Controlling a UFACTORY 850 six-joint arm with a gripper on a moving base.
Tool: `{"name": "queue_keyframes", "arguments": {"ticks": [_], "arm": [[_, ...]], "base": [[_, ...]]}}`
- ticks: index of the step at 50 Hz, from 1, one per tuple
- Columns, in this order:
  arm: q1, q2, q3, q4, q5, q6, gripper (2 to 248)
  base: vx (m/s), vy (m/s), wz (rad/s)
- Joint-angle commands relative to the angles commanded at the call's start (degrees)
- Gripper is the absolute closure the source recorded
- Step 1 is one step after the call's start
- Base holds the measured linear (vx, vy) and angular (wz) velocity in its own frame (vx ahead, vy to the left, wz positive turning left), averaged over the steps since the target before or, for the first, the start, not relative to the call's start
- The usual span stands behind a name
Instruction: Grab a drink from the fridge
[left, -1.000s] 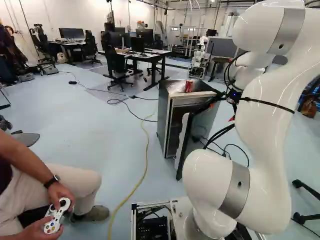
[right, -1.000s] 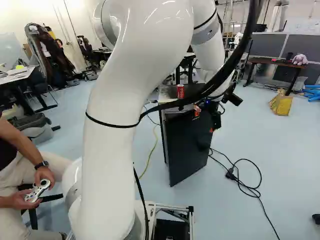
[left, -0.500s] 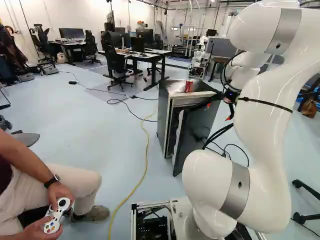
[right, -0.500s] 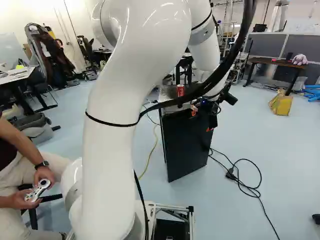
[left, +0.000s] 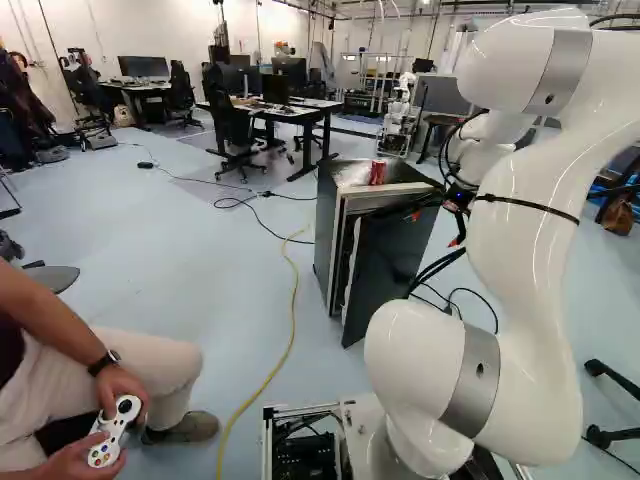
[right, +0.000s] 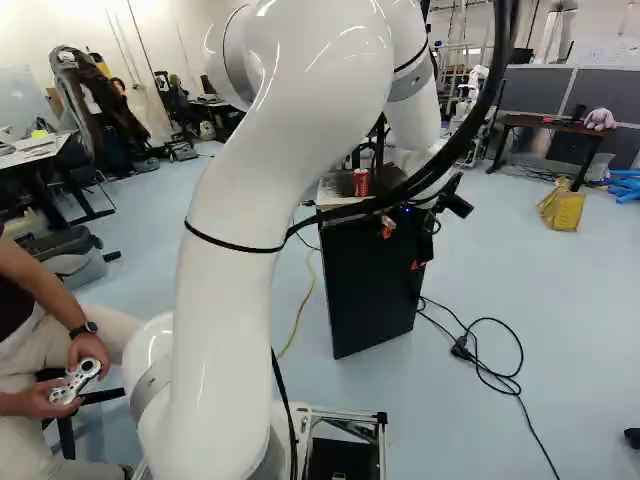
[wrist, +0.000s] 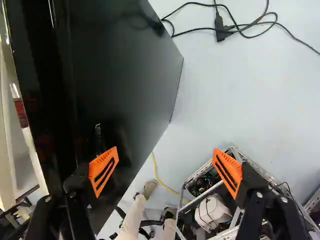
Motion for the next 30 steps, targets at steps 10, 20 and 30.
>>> {"name": "queue_keyframes", "arguments": {"ticks": [10,20,30], "arm": [[0.5,1.0,1.6,0.0,0.8,0.0,3],[1.1,2.7,4.0,0.0,1.7,0.0,3],[2.1,4.5,6.8,-0.6,3.3,0.0,3]], "base": [[0.0,0.0,0.0],[0.0,0.0,0.0],[0.0,0.0,0.0]]}}
